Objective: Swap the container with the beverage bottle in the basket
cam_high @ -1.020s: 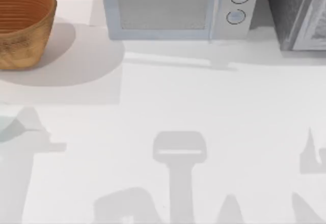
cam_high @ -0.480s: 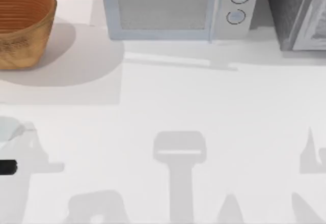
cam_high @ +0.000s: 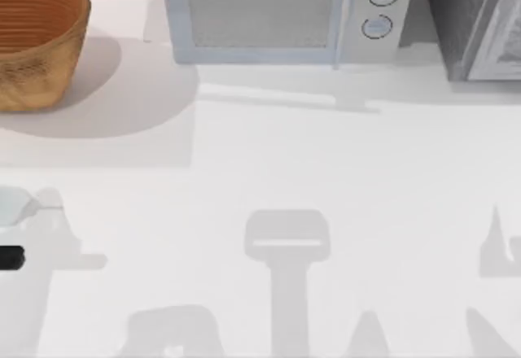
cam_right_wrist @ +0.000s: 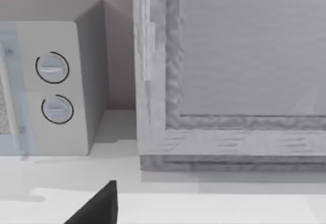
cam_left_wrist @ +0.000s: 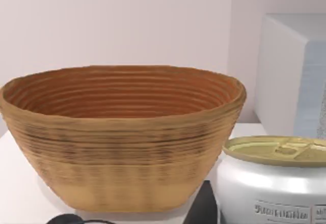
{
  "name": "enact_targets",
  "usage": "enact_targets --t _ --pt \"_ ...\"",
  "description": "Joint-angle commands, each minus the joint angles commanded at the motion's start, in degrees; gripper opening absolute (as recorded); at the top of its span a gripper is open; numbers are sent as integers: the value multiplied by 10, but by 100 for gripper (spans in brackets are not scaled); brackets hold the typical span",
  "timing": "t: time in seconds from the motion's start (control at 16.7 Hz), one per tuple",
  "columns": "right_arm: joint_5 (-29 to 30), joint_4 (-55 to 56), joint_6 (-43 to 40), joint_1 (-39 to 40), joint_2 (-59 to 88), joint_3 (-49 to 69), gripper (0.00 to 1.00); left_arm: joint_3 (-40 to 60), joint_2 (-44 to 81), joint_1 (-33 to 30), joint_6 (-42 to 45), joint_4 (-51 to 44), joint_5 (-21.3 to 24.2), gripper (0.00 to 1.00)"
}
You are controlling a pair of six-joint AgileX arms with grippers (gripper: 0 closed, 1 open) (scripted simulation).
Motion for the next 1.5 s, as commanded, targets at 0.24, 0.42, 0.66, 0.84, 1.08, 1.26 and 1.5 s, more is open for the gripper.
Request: enact_targets --t 0.24,0.42,0.66,0.84,1.08,1.26,1.5 --pt "0 0 0 0 0 0 100 59 125 -14 3 77 35 0" --pt "0 0 0 0 0 0 100 104 241 -29 7 138 68 0" --pt "0 0 0 0 0 0 100 158 376 -50 12 214 117 0" --pt "0 0 0 0 0 0 100 193 466 -65 13 265 150 0" --pt "0 0 0 0 0 0 100 235 581 -89 19 330 197 0" --pt "0 0 0 0 0 0 100 266 659 -105 22 378 231 0" --pt "0 0 0 0 0 0 100 305 753 -121 22 440 274 0"
